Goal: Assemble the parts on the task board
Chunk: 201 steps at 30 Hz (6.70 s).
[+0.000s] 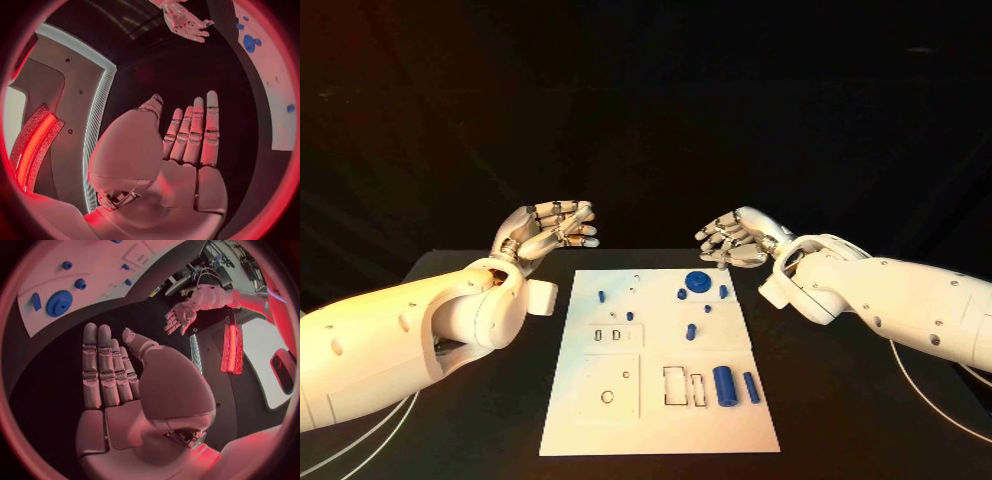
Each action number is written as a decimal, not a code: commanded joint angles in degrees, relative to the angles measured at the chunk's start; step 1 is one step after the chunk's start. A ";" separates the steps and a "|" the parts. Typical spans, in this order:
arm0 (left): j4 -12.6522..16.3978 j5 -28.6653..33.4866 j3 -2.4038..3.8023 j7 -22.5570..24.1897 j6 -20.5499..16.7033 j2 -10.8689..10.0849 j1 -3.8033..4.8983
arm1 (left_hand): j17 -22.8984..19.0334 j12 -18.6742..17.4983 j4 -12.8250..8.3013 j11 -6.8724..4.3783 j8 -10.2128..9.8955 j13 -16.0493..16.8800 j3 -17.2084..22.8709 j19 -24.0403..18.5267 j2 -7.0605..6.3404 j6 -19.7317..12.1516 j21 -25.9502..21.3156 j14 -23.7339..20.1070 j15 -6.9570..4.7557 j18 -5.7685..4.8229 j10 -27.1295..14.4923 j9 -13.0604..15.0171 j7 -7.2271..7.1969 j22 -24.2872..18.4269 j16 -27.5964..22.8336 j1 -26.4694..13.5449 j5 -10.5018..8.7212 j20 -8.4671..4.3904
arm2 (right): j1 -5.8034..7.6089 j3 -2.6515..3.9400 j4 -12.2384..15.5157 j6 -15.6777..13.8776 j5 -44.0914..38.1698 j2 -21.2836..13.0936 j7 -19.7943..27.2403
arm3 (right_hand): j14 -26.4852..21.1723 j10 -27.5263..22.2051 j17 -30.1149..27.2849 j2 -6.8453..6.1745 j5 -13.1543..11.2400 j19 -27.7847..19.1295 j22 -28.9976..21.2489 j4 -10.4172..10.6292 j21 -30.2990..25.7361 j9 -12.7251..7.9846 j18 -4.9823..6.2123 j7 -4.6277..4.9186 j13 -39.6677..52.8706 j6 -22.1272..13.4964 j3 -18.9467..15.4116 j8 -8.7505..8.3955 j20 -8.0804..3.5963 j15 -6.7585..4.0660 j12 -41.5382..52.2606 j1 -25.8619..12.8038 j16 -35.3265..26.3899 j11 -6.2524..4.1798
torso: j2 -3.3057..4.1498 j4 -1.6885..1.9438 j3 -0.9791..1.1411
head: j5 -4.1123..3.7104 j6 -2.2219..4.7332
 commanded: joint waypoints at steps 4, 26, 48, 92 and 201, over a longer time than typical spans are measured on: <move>5.32 -3.19 0.42 -1.85 4.39 -2.48 0.23 | 1.07 -1.09 -0.15 0.29 -0.74 -0.07 0.83 1.02 -1.16 -0.13 1.17 -0.52 0.16 0.64 -0.15 -0.30 2.18 0.52 0.34 0.27 0.00 -0.17 | 1.18 0.02 -0.18 6.10 -20.87 1.27 -9.17 | 14.04 8.16 37.53 -3.77 0.29 16.12 46.83 1.58 43.29 4.09 -4.47 -2.24 1.35 5.86 7.21 1.23 -3.51 -3.34 -0.42 -2.46 41.17 -3.10 | 2.47 0.95 0.00 | -0.77 0.48; 10.95 -7.52 0.76 -4.60 4.92 -5.42 0.26 | 4.48 -2.13 0.29 0.20 -1.00 -0.06 0.77 1.44 -3.60 0.11 3.71 -2.75 0.10 0.57 -0.22 -0.51 1.33 1.75 3.02 -1.11 0.02 -0.40 | 1.38 -0.10 2.97 7.42 -46.40 3.68 -20.66 | 14.92 2.38 45.78 -7.98 0.23 18.96 60.64 3.31 53.54 7.97 -6.35 -3.75 0.49 4.22 7.16 0.96 -2.96 -2.85 -0.62 -5.39 50.45 -2.56 | 5.45 2.29 0.06 | -1.78 0.88; 11.50 -6.72 0.84 -4.82 4.89 -5.64 0.27 | 5.34 -2.15 0.32 0.32 -1.13 -0.07 0.20 0.62 -3.24 0.01 3.81 -3.92 0.30 0.45 -0.63 -0.59 1.57 1.78 3.52 -2.15 -0.01 -0.23 | 0.99 -0.44 -0.22 10.08 -48.61 5.90 -21.64 | 14.63 0.52 45.79 -7.43 0.31 18.59 60.24 3.54 53.22 9.10 -6.18 -4.58 1.50 3.80 3.49 0.73 -2.63 -2.79 -0.26 -4.54 51.23 -2.44 | 6.20 2.75 0.07 | -1.62 0.41; 10.63 -3.66 0.91 -5.36 4.26 -5.59 0.28 | 7.46 -2.26 0.16 0.73 -2.09 -0.14 -0.24 0.02 -1.79 -1.79 4.75 -4.29 0.46 0.57 -2.73 -1.12 2.15 2.15 5.82 -2.26 -0.03 -0.01 | 0.55 -0.43 -0.99 0.05 -46.33 6.91 -21.04 | 14.58 7.92 46.12 -2.27 0.22 18.81 61.23 3.49 53.55 13.78 -6.26 -4.42 4.06 9.96 9.80 4.54 -4.07 -4.51 0.78 -3.21 52.62 -4.46 | 7.04 3.20 -0.06 | -1.92 0.26; 10.03 -3.32 1.43 -5.94 5.91 -5.38 0.68 | 9.50 -1.75 0.15 0.76 -2.72 -0.01 -1.45 -0.81 -1.41 -3.38 6.00 -5.91 0.52 0.62 -4.73 -1.52 2.05 2.67 8.23 -1.71 -0.03 0.10 | 1.98 0.57 4.36 -1.29 -25.93 -2.27 -21.45 | 15.28 10.15 50.38 -5.50 0.27 20.05 64.29 9.85 53.88 16.24 -6.78 -2.16 65.09 -2.07 -3.70 -0.34 -3.77 -3.93 67.03 -2.08 55.44 -3.77 | 7.35 2.44 -0.41 | -0.27 0.65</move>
